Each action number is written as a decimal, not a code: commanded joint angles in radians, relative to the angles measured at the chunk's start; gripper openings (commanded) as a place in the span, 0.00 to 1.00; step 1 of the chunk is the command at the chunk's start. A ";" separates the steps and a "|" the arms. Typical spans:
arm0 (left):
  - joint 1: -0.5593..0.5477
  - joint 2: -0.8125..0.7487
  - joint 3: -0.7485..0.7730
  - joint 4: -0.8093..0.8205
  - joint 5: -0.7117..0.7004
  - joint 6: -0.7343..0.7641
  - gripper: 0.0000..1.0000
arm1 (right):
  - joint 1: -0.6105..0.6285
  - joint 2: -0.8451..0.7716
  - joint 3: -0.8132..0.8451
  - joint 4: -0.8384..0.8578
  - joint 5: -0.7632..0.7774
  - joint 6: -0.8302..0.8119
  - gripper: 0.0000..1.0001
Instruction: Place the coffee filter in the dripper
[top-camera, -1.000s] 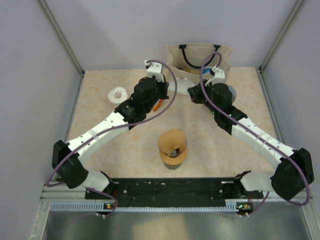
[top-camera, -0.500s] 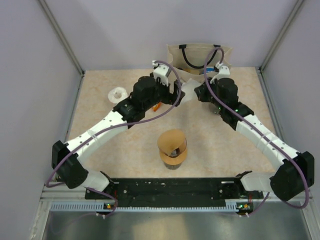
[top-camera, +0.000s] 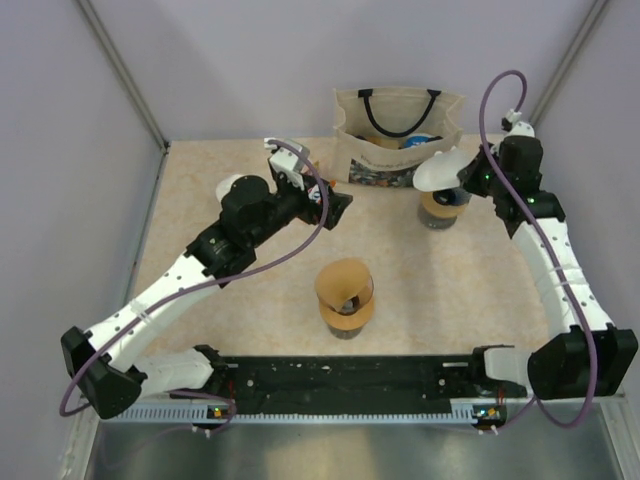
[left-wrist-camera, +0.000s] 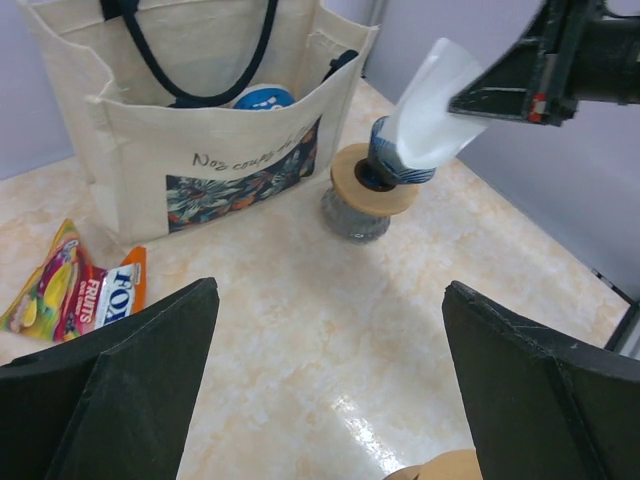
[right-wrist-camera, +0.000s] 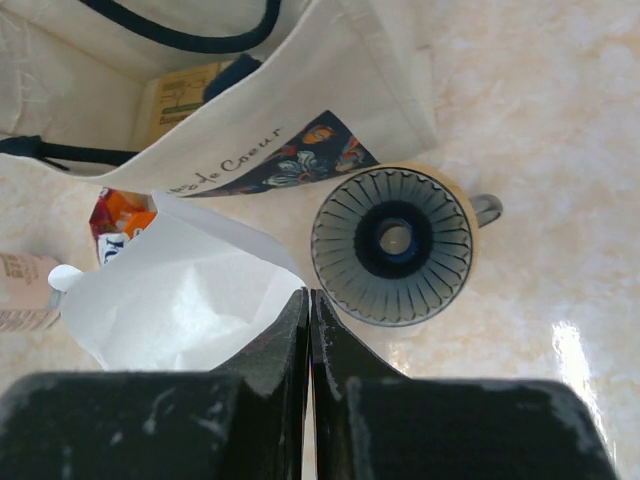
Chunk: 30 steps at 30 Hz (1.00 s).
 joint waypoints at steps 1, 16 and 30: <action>0.011 -0.020 -0.045 0.039 -0.103 -0.024 0.99 | -0.066 -0.014 0.061 -0.095 -0.054 -0.017 0.00; 0.034 -0.017 -0.084 0.027 -0.121 -0.045 0.99 | -0.165 0.042 0.073 -0.103 -0.059 -0.036 0.00; 0.043 -0.003 -0.084 0.028 -0.121 -0.048 0.99 | -0.166 0.177 0.090 -0.058 -0.076 -0.062 0.00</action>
